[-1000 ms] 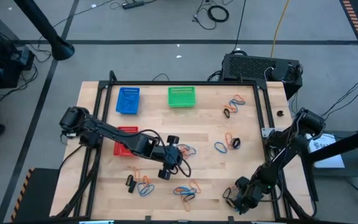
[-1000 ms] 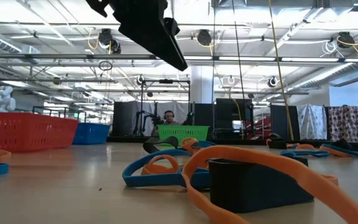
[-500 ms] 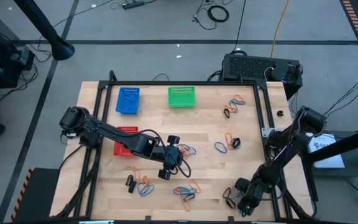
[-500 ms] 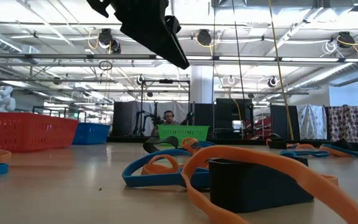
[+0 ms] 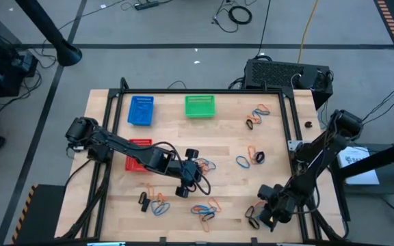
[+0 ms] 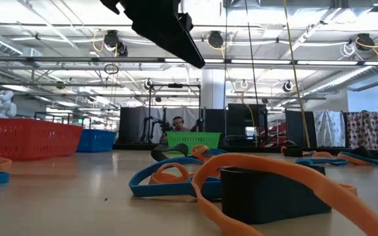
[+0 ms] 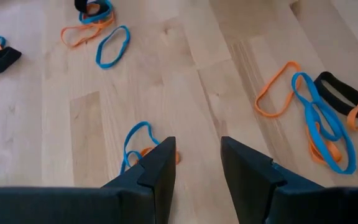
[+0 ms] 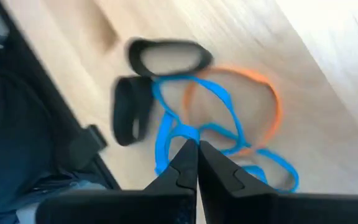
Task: Sort rubber bands into baskets
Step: Put the blue rubber band into the blue bin
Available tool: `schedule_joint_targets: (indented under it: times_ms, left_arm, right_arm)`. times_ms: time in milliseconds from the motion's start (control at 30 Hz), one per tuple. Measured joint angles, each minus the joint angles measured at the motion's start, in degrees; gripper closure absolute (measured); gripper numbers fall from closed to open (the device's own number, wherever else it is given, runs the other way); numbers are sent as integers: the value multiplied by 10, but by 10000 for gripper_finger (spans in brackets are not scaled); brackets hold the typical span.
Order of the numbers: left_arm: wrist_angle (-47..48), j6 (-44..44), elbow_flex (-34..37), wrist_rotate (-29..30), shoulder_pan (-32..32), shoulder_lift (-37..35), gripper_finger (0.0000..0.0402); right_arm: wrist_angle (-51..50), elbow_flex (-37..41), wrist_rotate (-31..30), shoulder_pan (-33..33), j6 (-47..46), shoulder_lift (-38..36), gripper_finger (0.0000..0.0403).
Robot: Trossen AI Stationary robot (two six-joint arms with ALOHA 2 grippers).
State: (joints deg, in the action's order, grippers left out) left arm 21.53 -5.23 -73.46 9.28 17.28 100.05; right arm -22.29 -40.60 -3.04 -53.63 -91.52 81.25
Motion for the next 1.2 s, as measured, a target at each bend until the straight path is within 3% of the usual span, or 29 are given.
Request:
schedule_joint_targets:
  times_ms: [133,367,600,700,833,1067,1200]
  left_arm:
    - [-131,0,48,-26,0,0,265]
    - [-553,55,169,-139,0,57,265]
    - [-764,153,159,-129,0,169,265]
    - [-781,181,128,-94,0,213,265]
    - [-767,185,75,-89,0,259,265]
    - [-626,174,-10,-45,0,283,265]
    - [-596,138,-27,-36,0,283,265]
  right_arm:
    - [20,0,-59,0,54,-15,403]
    - [42,0,-237,0,142,-40,403]
    - [58,0,-369,0,194,-40,402]
    - [61,0,-416,0,206,-40,402]
    - [74,0,-453,0,224,-40,402]
    - [80,0,-485,0,243,-40,402]
    - [80,0,-491,0,250,-40,402]
